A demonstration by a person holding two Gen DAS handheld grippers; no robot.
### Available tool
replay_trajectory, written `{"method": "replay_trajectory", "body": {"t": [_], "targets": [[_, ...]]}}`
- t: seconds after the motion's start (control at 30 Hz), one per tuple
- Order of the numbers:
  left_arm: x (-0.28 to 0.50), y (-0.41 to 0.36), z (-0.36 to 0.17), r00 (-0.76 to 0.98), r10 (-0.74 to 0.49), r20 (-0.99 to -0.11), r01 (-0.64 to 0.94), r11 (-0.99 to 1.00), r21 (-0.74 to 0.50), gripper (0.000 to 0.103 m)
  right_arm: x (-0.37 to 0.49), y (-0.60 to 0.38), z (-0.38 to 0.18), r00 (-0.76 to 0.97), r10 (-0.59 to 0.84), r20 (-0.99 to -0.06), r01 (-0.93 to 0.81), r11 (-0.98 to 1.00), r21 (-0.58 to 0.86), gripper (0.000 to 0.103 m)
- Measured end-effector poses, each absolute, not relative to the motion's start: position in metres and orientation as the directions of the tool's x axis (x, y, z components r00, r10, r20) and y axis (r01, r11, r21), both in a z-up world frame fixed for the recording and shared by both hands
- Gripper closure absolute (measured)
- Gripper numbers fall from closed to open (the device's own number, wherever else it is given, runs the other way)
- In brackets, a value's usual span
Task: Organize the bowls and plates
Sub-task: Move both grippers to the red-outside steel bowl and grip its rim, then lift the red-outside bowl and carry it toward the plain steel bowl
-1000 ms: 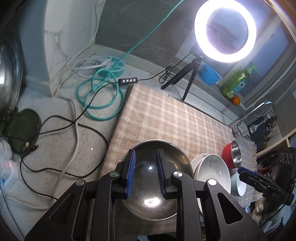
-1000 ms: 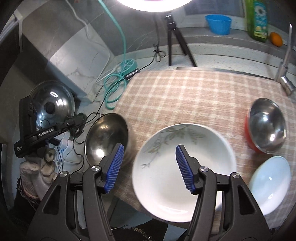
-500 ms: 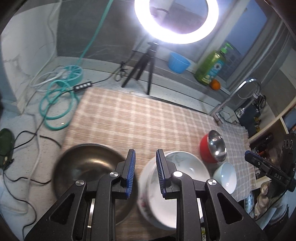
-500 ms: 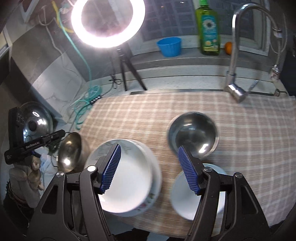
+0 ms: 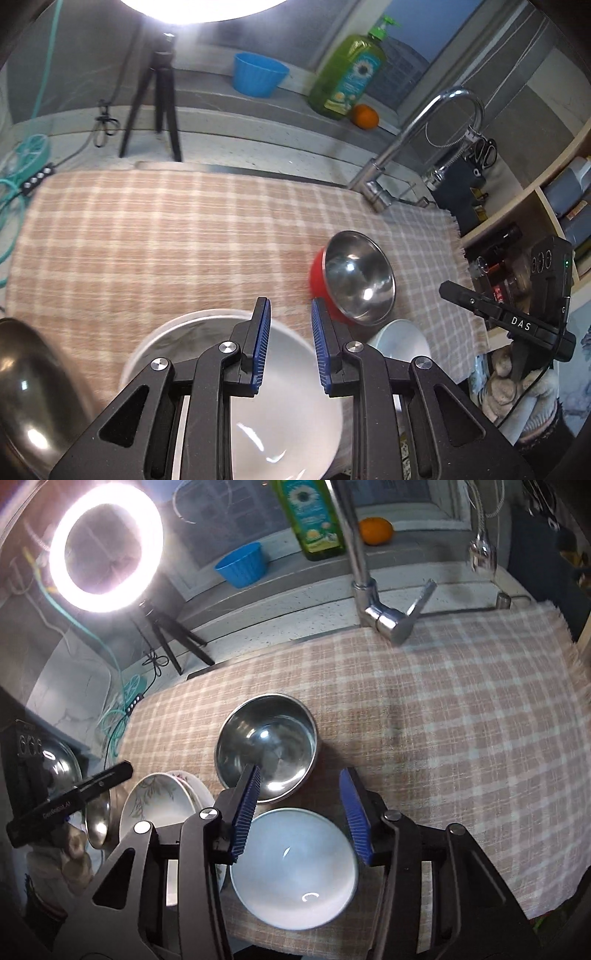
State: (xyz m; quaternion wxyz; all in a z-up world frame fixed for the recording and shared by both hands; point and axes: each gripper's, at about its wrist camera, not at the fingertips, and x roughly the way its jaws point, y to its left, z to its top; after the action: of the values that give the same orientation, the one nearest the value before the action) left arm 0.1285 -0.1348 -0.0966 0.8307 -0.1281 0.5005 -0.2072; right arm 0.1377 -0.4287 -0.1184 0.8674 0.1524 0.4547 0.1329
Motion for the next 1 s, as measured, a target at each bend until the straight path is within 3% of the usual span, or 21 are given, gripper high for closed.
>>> {"method": "replay_trajectory", "body": {"t": [0.5, 0.7, 0.9, 1.0], "targets": [[0.165, -0.182, -0.129, 0.308, -0.505, -0.806, 0.207, 0.863, -0.462, 0.083, 0.185, -0.435, -0.16, 0.462, 0.451, -0.763, -0.051, 0.873, 0.485, 0.074], [0.174, -0.188, -0.138, 0.279, -0.507, -0.816, 0.208, 0.861, -0.463, 0.083, 0.193, -0.431, -0.169, 0.439, 0.457, -0.773, -0.048, 0.871, 0.488, 0.075], [0.177, -0.195, -0.145, 0.253, -0.507, -0.824, 0.224, 0.859, -0.46, 0.092, 0.196, -0.429, -0.176, 0.42, 0.464, -0.78, -0.042, 0.868, 0.494, 0.085], [0.178, -0.197, -0.147, 0.249, -0.505, -0.827, 0.23, 0.86, -0.456, 0.092, 0.196, -0.43, -0.18, 0.414, 0.467, -0.781, -0.033, 0.865, 0.5, 0.086]]}}
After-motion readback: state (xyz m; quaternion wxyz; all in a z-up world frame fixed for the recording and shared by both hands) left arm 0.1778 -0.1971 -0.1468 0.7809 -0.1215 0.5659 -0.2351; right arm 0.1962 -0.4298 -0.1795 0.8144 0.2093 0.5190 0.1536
